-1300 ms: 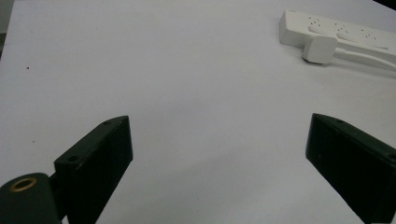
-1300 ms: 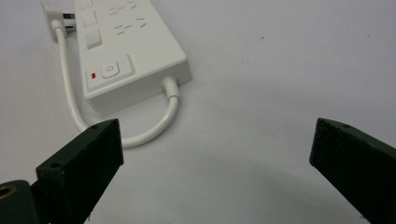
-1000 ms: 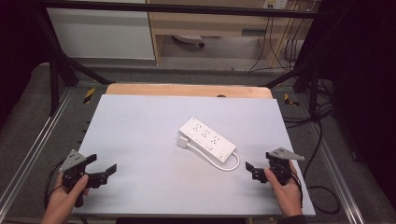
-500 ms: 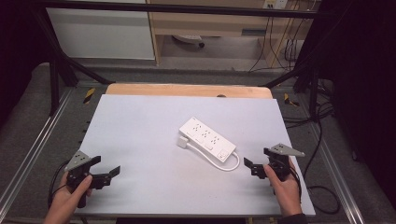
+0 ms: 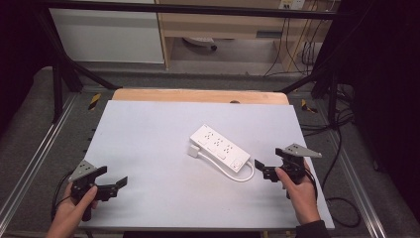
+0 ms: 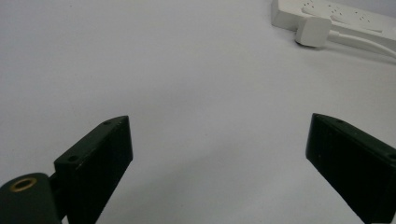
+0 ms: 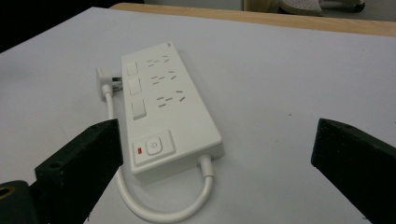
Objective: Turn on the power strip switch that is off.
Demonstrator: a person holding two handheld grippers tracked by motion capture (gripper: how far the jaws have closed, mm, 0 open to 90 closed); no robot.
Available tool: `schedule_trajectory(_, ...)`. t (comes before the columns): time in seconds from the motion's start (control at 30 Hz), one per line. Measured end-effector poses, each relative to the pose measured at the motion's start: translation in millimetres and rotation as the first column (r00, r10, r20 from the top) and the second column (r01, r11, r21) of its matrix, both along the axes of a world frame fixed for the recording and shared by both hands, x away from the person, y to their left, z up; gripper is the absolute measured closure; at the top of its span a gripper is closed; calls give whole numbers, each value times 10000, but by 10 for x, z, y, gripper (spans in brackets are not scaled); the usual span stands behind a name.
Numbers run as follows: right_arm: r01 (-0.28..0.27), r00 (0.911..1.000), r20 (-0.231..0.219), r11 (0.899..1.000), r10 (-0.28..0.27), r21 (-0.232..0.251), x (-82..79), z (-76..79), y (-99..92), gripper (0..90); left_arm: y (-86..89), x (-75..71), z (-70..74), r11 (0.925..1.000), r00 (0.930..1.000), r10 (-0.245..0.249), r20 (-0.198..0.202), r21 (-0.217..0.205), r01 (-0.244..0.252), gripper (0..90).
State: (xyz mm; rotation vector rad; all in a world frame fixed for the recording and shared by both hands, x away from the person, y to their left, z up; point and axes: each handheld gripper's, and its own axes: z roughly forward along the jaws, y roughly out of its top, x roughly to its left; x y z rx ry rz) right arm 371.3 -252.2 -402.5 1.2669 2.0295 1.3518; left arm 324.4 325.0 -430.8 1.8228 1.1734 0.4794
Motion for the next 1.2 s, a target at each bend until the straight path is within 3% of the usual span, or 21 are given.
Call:
schedule_trajectory(0.17,-32,9999,114,9997,30,235,28,57,45,27,-5,0,-4,10000,10000,-36,-68,46,37,74)
schedule_trajectory(0.33,145,9994,302,9998,-149,118,52,111,80,32,-8,-1,-6,9999,9999,-84,-83,67,85,74)
schedule_trajectory(1.2,28,9979,646,9999,-38,155,231,220,321,26,-17,-3,-11,9999,9999,-110,-90,38,111,74)
